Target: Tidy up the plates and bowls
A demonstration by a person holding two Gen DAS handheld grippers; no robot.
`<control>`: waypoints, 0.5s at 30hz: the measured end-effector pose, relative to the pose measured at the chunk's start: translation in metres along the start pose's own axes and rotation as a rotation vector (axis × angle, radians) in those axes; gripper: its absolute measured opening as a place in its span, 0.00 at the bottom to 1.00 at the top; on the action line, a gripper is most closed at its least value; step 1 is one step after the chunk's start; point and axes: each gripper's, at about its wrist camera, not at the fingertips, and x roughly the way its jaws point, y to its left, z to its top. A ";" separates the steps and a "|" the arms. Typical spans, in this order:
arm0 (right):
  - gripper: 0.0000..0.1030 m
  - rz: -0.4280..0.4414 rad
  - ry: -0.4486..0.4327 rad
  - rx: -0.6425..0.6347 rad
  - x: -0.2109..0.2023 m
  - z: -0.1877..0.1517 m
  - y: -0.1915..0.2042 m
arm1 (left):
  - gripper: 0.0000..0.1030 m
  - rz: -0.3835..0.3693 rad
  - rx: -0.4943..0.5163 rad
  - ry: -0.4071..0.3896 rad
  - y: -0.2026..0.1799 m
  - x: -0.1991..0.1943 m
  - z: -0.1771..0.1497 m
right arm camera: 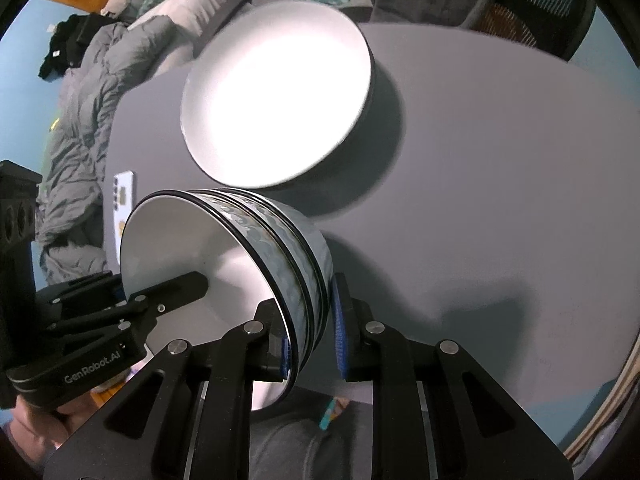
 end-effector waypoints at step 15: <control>0.17 0.005 -0.074 -0.028 -0.010 0.076 0.011 | 0.22 0.041 0.006 -0.070 0.021 -0.010 0.088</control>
